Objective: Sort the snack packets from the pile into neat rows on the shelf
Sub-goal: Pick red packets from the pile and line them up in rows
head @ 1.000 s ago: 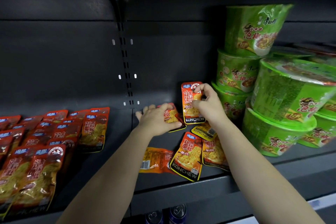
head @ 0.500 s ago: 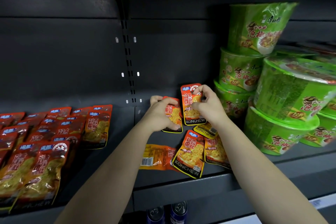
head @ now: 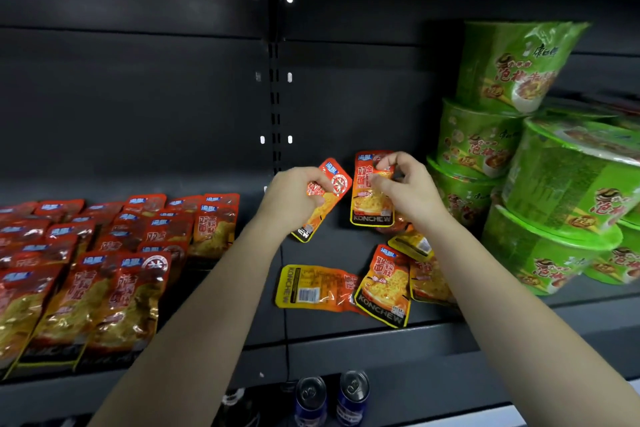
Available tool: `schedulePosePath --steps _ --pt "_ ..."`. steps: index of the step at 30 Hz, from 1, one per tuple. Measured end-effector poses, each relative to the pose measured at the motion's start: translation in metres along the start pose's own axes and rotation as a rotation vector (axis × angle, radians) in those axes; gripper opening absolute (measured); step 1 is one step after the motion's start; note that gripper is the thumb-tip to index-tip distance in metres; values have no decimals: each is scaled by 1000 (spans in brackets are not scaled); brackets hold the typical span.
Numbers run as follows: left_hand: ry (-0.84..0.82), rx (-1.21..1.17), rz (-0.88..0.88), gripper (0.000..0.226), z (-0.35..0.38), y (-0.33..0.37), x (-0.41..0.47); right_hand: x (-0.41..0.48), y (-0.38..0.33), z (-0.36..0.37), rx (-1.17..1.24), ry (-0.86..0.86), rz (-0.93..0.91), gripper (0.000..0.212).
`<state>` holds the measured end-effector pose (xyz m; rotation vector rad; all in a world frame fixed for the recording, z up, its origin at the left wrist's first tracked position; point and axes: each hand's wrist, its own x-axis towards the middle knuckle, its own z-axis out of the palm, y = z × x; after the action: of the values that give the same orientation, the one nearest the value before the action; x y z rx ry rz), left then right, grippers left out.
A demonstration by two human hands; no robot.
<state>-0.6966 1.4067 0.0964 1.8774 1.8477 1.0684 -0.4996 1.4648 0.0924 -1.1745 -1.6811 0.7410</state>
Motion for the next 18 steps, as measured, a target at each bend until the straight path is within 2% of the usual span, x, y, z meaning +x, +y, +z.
schedulePosePath --steps 6,12,18 --pt "54 88 5 63 -42 -14 -13 -4 -21 32 -4 15 11 12" --pt "172 327 26 39 -87 -34 -24 -18 -42 79 75 -80 40 12" --pt "234 355 7 38 -123 -56 -42 -33 -62 124 109 -221 61 15"
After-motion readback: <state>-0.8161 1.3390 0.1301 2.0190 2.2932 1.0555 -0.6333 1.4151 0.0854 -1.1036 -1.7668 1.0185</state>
